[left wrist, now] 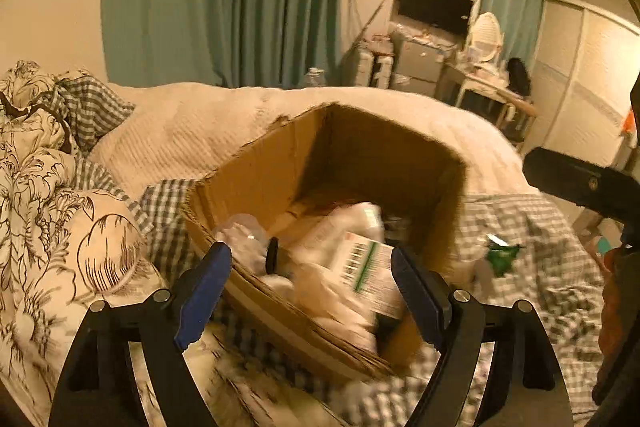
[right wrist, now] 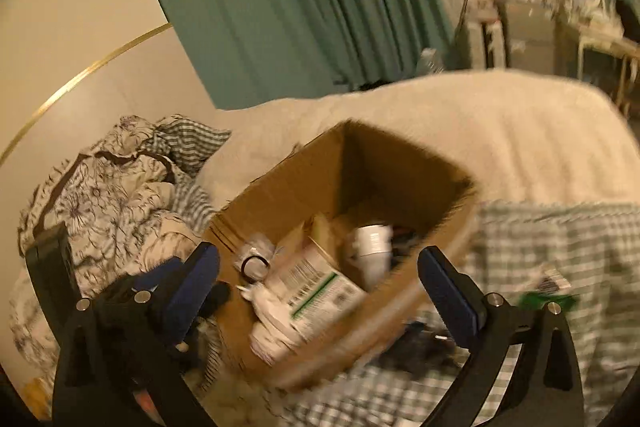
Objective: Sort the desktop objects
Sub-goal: 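Grasp the green snack bag with the right gripper while the left gripper grasps the blue card, then carry the green bag and blue card into the cardboard box and release both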
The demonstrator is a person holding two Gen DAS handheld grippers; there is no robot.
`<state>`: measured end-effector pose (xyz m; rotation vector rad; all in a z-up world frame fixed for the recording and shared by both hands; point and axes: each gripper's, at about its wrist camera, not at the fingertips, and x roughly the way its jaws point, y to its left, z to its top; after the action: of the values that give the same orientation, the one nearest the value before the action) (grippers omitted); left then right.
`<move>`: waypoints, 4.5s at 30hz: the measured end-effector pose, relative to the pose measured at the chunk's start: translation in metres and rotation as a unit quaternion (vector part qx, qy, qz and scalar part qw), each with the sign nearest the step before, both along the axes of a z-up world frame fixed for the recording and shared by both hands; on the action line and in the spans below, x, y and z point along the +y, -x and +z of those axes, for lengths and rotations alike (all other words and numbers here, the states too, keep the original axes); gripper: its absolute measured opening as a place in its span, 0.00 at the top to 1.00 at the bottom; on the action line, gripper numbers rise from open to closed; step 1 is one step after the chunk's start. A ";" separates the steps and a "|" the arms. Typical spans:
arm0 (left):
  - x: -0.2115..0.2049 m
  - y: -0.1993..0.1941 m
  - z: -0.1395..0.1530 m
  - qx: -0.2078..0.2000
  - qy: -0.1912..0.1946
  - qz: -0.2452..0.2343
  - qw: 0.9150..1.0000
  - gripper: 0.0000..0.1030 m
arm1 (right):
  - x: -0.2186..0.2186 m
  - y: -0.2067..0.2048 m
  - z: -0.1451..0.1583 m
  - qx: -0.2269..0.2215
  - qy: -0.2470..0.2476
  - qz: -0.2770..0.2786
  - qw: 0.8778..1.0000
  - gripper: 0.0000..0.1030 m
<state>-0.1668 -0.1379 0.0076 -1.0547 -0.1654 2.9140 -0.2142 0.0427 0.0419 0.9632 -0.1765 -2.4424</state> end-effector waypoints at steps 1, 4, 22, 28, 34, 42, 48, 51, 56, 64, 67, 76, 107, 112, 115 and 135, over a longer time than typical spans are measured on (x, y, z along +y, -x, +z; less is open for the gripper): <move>0.006 -0.007 0.006 0.003 0.000 -0.007 1.000 0.17 | 0.008 -0.010 0.008 0.012 -0.014 -0.006 1.000 0.03; 0.032 -0.031 0.018 0.020 0.021 -0.025 0.999 0.09 | 0.042 -0.036 0.024 0.039 -0.044 -0.030 0.998 0.03; 0.163 -0.042 -0.081 -0.040 0.090 -0.087 0.991 0.06 | 0.201 -0.093 -0.110 -0.046 -0.104 -0.158 0.981 0.03; 0.179 -0.018 -0.118 -0.069 0.110 -0.095 0.987 0.06 | 0.215 -0.076 -0.155 -0.099 -0.044 -0.159 0.981 0.03; 0.173 -0.009 -0.135 -0.097 0.090 -0.090 0.987 0.06 | 0.213 -0.064 -0.170 -0.122 -0.031 -0.154 0.980 0.03; 0.154 -0.024 -0.129 -0.079 0.057 -0.063 0.993 0.06 | 0.205 -0.072 -0.170 -0.112 -0.054 -0.153 0.980 0.03; 0.140 -0.034 -0.122 -0.063 0.021 -0.052 0.996 0.06 | 0.207 -0.081 -0.165 -0.109 -0.044 -0.167 0.979 0.03; 0.141 -0.026 -0.121 -0.060 0.011 -0.045 0.997 0.06 | 0.203 -0.085 -0.154 -0.088 -0.047 -0.169 0.980 0.03; 0.144 0.001 -0.124 -0.068 -0.009 -0.018 0.997 0.06 | 0.199 -0.067 -0.146 -0.083 -0.028 -0.162 0.983 0.03; 0.154 0.031 -0.147 -0.043 -0.026 0.021 0.999 0.06 | 0.188 0.018 -0.155 -0.072 -0.041 -0.164 0.983 0.05; 0.161 0.038 -0.154 -0.041 -0.005 0.016 0.999 0.07 | 0.176 0.043 -0.166 -0.072 -0.073 -0.162 0.981 0.14; 0.138 0.027 -0.150 -0.029 -0.077 -0.003 0.997 0.55 | 0.169 0.044 -0.172 -0.084 -0.070 -0.155 0.982 0.64; 0.131 0.001 -0.144 -0.058 -0.048 0.002 0.997 0.93 | 0.195 -0.080 -0.162 -0.096 0.041 -0.140 0.985 0.63; 0.125 -0.016 -0.129 -0.022 -0.062 0.000 0.998 0.93 | 0.193 -0.083 -0.166 -0.097 0.029 -0.132 0.986 0.64; 0.126 -0.027 -0.118 -0.009 -0.067 -0.021 0.997 0.94 | 0.191 -0.090 -0.161 -0.089 0.019 -0.133 0.987 0.64; 0.031 -0.042 -0.002 0.119 -0.151 -0.024 0.981 0.95 | 0.111 -0.092 -0.048 -0.009 -0.040 -0.090 0.995 0.65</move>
<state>-0.1252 -0.1066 0.0056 -0.6519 -0.5431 2.8174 -0.1224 0.1533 -0.0062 1.0463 -0.1792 -2.6234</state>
